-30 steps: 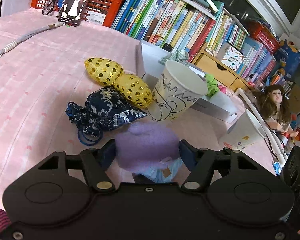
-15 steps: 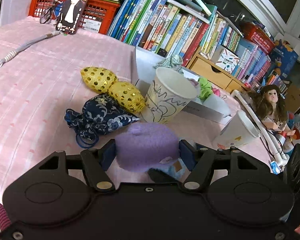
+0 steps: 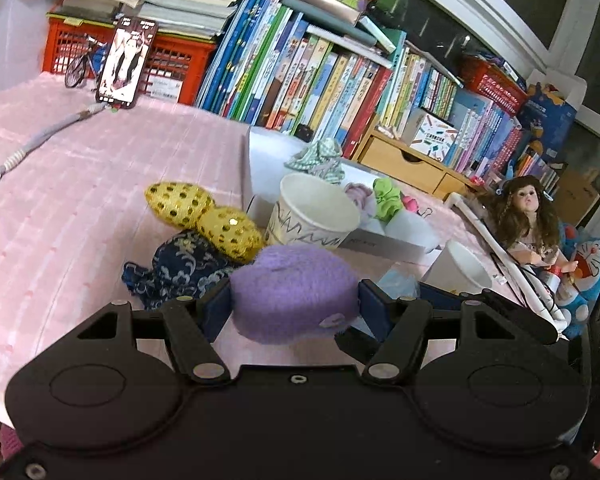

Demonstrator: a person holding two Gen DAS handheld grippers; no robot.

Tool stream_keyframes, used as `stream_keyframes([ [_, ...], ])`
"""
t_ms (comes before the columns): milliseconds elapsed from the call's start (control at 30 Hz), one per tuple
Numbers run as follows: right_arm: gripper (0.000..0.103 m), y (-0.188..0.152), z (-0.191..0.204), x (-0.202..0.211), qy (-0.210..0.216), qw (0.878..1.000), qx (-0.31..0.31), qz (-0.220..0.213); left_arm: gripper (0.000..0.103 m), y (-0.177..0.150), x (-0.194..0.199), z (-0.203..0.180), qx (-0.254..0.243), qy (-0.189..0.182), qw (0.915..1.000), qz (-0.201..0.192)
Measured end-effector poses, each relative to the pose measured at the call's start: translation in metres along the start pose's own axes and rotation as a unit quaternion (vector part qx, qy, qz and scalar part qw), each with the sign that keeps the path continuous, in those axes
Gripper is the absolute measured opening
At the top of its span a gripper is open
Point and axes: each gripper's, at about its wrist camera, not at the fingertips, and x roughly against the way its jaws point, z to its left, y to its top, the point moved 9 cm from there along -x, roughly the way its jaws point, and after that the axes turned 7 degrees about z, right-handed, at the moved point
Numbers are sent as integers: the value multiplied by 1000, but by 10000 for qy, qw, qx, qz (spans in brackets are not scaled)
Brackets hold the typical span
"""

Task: Organize soft objects
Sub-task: 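Carry the purple ball with the left gripper while the right gripper carries the blue packet over the white box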

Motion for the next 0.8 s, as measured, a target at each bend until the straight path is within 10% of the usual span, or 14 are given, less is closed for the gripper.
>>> stream_keyframes([
  [800, 88, 42, -61, 27, -444, 9979, -304, -347, 65, 69, 11, -37, -649, -25, 9969, -455],
])
